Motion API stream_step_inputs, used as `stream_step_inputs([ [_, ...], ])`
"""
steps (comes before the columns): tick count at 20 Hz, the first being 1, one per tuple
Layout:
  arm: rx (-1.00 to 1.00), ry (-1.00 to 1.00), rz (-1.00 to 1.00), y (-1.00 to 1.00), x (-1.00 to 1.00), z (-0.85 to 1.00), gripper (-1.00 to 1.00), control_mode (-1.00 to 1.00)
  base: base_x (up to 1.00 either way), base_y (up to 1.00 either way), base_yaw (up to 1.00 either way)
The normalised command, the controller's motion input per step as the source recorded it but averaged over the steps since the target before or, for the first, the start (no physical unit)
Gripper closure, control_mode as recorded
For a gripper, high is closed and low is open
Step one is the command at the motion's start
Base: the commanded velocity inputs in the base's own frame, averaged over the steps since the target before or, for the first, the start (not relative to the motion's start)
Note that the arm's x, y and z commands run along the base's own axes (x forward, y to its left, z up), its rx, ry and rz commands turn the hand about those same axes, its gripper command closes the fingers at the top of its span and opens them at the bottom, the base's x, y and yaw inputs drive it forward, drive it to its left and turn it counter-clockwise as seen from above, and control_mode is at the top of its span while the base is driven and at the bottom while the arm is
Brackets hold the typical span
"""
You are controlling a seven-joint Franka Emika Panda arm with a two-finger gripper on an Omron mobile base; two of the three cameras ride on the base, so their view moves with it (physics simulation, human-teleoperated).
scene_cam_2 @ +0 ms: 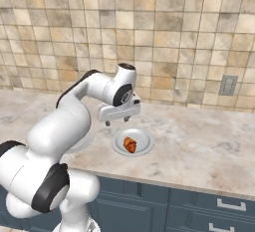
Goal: Place the pastries on the plates.
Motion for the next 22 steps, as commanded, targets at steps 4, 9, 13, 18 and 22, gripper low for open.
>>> stream_step_inputs([
  [4, 0.0, 0.0, -0.28, 0.65, -0.45, 0.06, -1.0, -1.0, 0.0, 0.0, 0.0],
  [9, 0.0, 0.0, -0.2, 0.83, -0.46, 0.17, -1.0, -1.0, 0.0, 0.0, 0.0],
  [13, 0.0, -0.02, -0.1, 0.71, -0.79, 0.35, -1.0, -1.0, 0.0, 0.0, 0.0],
  [18, 0.0, -0.05, -0.01, 0.3, -0.82, 0.29, -1.0, -1.0, 0.0, 0.0, 0.0],
  [22, 0.0, -0.11, 0.0, 0.2, -0.73, 0.35, -1.0, -1.0, 0.0, 0.0, 0.0],
])
